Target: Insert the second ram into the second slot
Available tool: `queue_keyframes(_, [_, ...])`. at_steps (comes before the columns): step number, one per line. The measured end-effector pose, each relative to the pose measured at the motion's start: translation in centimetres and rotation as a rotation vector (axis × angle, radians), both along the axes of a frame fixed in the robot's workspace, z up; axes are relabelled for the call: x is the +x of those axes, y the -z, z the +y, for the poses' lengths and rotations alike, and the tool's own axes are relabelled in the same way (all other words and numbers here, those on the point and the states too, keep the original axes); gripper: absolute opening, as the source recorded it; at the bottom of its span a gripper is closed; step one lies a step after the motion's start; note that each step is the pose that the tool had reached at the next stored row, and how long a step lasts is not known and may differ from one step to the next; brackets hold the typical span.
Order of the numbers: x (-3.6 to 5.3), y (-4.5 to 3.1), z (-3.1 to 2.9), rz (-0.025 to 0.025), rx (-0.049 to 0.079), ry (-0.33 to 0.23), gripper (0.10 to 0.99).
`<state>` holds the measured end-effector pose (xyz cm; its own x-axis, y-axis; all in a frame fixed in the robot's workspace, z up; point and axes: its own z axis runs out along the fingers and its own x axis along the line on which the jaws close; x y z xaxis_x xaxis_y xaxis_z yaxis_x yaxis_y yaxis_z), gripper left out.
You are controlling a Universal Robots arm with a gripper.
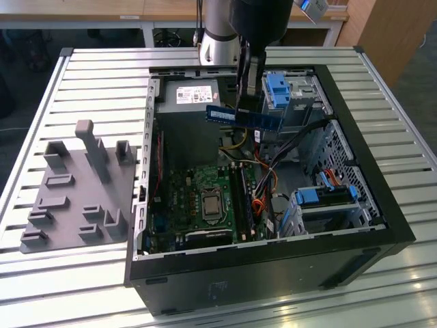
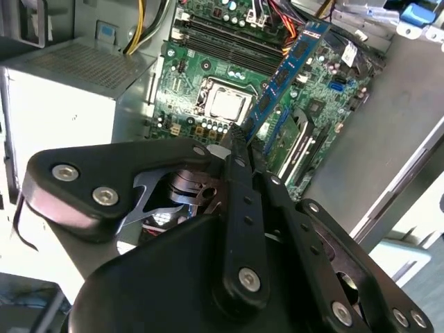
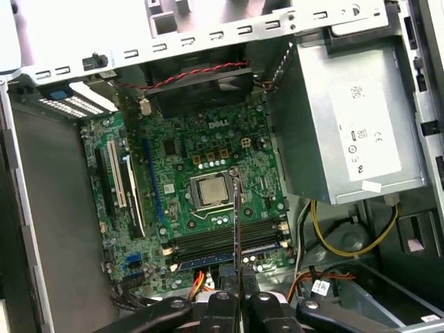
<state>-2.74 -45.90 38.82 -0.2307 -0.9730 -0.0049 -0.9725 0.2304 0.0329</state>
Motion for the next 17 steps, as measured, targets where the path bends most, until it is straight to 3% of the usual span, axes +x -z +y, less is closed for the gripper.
queue_keyframes(17, [0.0, 0.0, 0.0, 0.0, 0.0, 0.147, 0.137])
